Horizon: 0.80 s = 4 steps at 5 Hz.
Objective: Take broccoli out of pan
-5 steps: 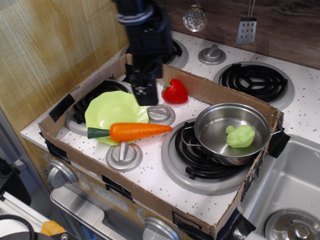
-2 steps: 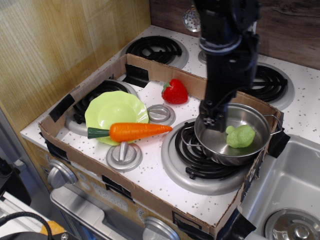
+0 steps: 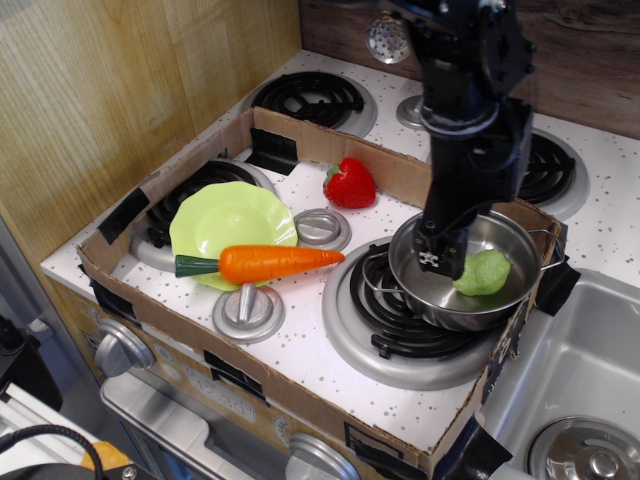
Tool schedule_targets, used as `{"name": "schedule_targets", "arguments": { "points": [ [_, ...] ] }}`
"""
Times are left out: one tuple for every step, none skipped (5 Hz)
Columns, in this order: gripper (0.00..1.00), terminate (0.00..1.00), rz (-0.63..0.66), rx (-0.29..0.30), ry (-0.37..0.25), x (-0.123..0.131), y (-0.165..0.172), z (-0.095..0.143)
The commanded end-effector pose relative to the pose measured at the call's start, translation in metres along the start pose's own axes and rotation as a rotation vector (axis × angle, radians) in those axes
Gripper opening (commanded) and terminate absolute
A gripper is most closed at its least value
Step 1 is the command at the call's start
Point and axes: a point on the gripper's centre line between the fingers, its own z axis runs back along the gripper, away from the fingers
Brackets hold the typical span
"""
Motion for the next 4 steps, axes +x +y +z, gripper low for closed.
{"name": "schedule_targets", "arguments": {
  "points": [
    [1.0,0.0,-0.001,0.022,-0.037,0.008,0.006,-0.009],
    [1.0,0.0,0.001,0.015,-0.035,0.006,0.004,-0.018],
    [1.0,0.0,0.031,0.01,-0.036,0.003,-0.001,-0.025],
    [1.0,0.0,0.069,0.015,-0.045,0.003,-0.007,-0.033]
  ]
}}
